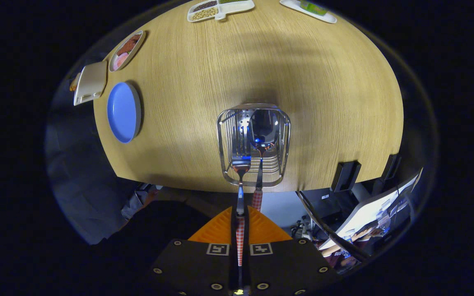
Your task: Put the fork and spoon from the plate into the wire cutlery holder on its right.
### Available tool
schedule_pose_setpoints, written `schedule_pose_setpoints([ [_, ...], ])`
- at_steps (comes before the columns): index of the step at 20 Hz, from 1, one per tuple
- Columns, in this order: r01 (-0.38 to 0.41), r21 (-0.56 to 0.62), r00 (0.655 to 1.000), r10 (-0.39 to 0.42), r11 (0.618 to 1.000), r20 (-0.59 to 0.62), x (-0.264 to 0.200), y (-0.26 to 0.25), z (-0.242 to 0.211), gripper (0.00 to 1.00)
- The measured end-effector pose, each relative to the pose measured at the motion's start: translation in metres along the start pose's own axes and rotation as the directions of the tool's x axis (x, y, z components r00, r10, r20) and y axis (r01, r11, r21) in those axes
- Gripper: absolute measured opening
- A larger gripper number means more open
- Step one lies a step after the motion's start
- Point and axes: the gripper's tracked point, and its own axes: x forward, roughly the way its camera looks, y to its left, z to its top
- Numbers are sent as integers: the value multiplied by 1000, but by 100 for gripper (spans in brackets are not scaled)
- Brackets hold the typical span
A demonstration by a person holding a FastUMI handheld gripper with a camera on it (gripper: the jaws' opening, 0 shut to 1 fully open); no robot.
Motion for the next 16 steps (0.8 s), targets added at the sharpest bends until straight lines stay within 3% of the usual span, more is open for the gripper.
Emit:
schedule_pose_setpoints([
  [4,9,-32,998,-11,999,-54,-1,2,-3,4],
  [9,-42,-9,998,42,999,-55,-6,8,8,6],
  [16,-33,-5,999,32,999,-41,-7,2,11,11],
])
